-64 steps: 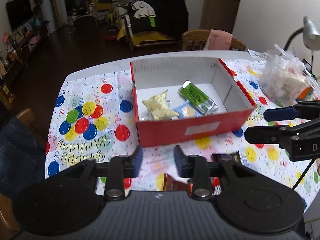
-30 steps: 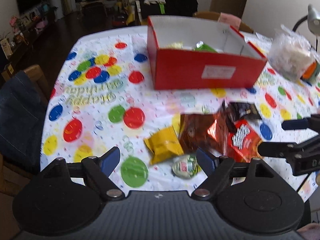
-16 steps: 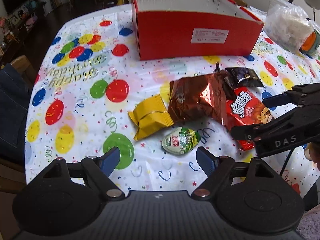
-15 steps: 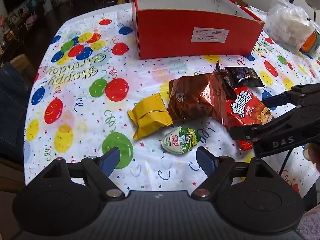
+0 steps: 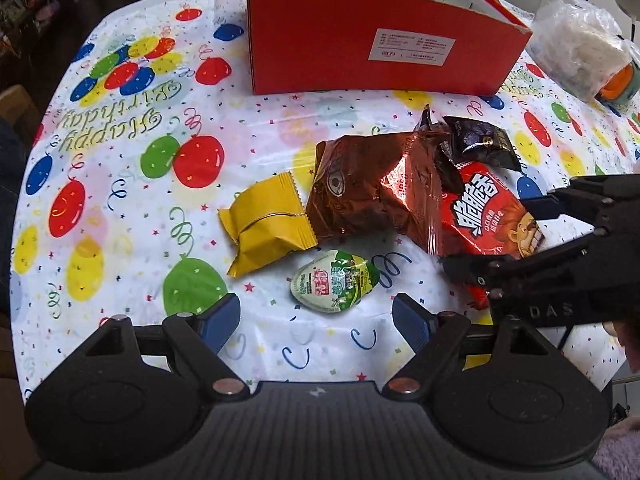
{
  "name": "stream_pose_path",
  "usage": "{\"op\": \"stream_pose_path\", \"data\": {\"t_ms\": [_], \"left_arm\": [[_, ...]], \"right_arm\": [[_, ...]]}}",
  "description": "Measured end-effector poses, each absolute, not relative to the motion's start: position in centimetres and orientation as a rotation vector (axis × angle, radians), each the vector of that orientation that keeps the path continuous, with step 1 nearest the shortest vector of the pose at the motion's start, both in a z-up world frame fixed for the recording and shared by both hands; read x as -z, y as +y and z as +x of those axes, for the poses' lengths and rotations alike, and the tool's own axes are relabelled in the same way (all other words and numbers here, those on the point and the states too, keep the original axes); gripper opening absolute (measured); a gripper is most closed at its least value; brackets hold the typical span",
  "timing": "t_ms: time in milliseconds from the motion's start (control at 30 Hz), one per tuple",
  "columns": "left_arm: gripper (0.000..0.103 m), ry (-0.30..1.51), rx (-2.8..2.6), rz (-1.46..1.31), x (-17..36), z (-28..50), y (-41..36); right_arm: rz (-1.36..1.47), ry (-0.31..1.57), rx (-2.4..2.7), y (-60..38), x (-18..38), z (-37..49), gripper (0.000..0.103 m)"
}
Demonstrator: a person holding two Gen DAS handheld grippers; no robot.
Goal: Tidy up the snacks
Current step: 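Grasp the red crispy-snack bag with right gripper while left grasps the green egg snack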
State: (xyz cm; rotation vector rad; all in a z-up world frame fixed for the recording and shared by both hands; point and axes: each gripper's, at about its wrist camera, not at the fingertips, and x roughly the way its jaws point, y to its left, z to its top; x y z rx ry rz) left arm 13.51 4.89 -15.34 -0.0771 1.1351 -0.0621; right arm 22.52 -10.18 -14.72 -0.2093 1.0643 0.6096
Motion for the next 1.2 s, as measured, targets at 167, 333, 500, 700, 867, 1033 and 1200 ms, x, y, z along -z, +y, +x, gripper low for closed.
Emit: {"op": "stream_pose_path", "data": {"t_ms": [167, 333, 500, 700, 867, 1033, 1200], "left_arm": [[0.083, 1.15, 0.062, -0.068, 15.9, 14.4, 4.5], [0.078, 1.15, 0.066, -0.062, 16.3, 14.9, 4.1], [0.067, 1.14, 0.068, -0.028, 16.3, 15.1, 3.5], [0.047, 1.118, 0.071, 0.04, 16.2, 14.7, 2.9], [0.044, 1.105, 0.083, 0.045, 16.1, 14.4, 2.9], [0.044, 1.105, 0.089, 0.012, 16.1, 14.3, 3.4], [0.044, 1.111, 0.097, -0.03, 16.0, 14.0, 4.0]], "right_arm": [[-0.212, 1.063, -0.619, -10.4, 14.6, 22.3, 0.071], [-0.205, 1.066, -0.614, -10.9, 14.6, 22.3, 0.068], [-0.208, 1.061, -0.61, -10.9, 14.6, 22.0, 0.067], [-0.208, 1.061, -0.607, -10.9, 14.5, 22.0, 0.067], [-0.205, 1.06, -0.597, -10.9, 14.4, 21.8, 0.065], [-0.188, 1.078, -0.59, -11.3, 14.2, 21.5, 0.063], [-0.128, 1.113, -0.577, -12.7, 13.9, 20.9, 0.062]]}}
